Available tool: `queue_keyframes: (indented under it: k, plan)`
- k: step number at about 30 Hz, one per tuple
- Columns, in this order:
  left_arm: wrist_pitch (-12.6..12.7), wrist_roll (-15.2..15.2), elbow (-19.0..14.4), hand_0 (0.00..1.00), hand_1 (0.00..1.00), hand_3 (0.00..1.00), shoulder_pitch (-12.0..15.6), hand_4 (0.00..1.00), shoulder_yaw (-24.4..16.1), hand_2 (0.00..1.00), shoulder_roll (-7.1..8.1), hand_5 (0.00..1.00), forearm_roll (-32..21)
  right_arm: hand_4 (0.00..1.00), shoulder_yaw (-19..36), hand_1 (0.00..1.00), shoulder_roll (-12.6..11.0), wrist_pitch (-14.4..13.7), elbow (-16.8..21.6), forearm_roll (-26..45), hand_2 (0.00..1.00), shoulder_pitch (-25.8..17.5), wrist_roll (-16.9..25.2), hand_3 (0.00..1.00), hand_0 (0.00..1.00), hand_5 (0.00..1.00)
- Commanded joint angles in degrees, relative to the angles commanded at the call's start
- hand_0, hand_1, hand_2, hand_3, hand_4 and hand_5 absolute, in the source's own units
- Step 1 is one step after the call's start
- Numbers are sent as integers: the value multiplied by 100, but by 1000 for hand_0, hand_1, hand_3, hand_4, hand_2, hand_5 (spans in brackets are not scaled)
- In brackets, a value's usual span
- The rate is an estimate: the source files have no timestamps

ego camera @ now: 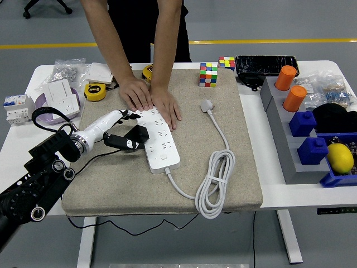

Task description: Pick up the plug,place it near the board,insert it into the board,press the button

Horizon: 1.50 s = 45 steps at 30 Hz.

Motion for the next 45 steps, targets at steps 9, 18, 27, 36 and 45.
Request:
queue_keyframes:
  k: [9,18,27,36,45]
  plan:
    - [1476,-491,-1618,896,977,895,1227,998,-470,936,-469,998,-2030,998,24,704,33,0,0,-22,713,-37,0,753,796,998]
    - [1454,-377,-1583,998,998,936,1857,998,-503,975,-469,998,-2234,998,-19,704,28,-1,0,-12,713,-30,13,753,796,998]
    - [1425,-330,-1395,998,998,930,1964,998,-413,971,-467,998,-1672,998,-16,703,10,2,0,-52,714,-69,-5,753,795,998]
    - [1403,-238,-1260,998,998,926,1904,998,44,954,-440,998,-1343,998,-71,703,13,1,0,-23,713,-65,8,752,796,998]
    - [1394,-171,-1051,998,998,923,1683,998,317,953,-397,998,-1083,998,-62,704,-8,2,0,-50,713,-78,-9,752,796,998]
